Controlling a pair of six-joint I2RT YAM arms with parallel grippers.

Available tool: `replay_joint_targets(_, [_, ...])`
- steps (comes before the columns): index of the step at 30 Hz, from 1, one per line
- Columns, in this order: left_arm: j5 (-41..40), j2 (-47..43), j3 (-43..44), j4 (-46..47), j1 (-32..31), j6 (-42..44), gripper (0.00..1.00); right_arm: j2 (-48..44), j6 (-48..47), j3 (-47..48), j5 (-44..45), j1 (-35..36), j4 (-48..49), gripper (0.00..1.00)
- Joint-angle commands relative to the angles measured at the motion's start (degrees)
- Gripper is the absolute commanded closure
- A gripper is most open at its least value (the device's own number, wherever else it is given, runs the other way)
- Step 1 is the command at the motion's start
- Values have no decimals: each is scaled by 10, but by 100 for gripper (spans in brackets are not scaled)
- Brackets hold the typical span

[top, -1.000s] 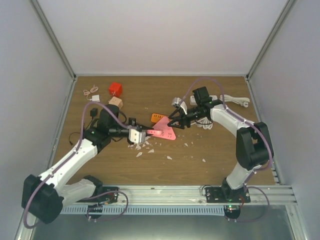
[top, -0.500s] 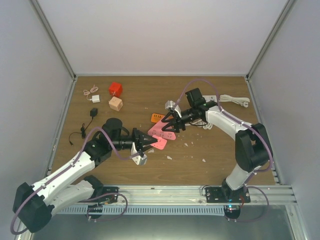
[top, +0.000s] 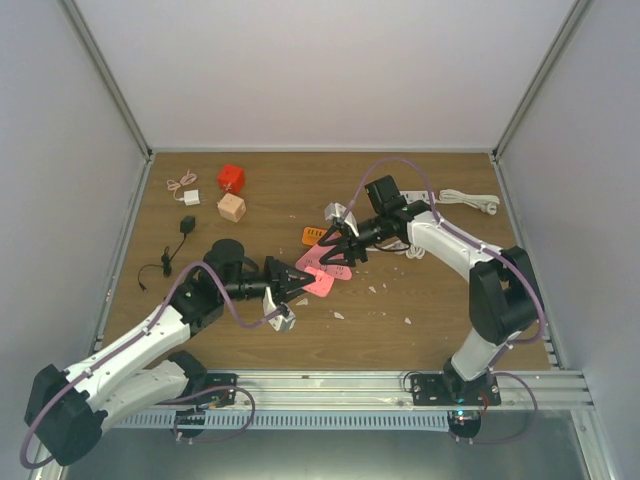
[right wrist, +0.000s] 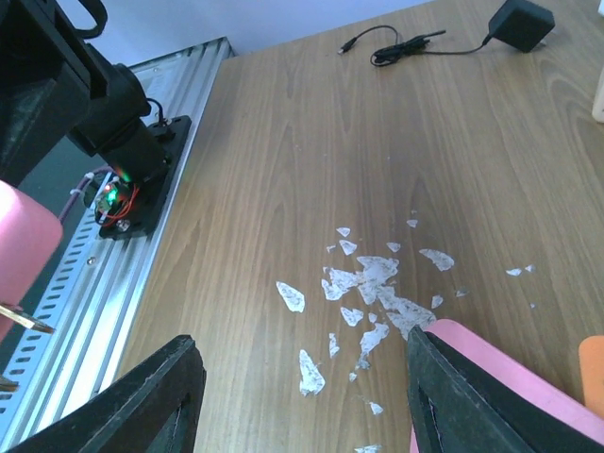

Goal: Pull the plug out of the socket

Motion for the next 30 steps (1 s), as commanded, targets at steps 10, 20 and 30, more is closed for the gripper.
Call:
replay_joint_targets(10, [-11, -1, -2, 55, -5, -3, 82, -4, -43, 29, -32, 6, -33, 40])
replay_joint_targets(20, [-24, 25, 19, 43, -10, -34, 83, -37, -90, 26, -35, 10, -56, 40])
replay_joint_targets(30, [-56, 52, 35, 59, -10, -74, 83, -57, -101, 12, -29, 10, -62, 41])
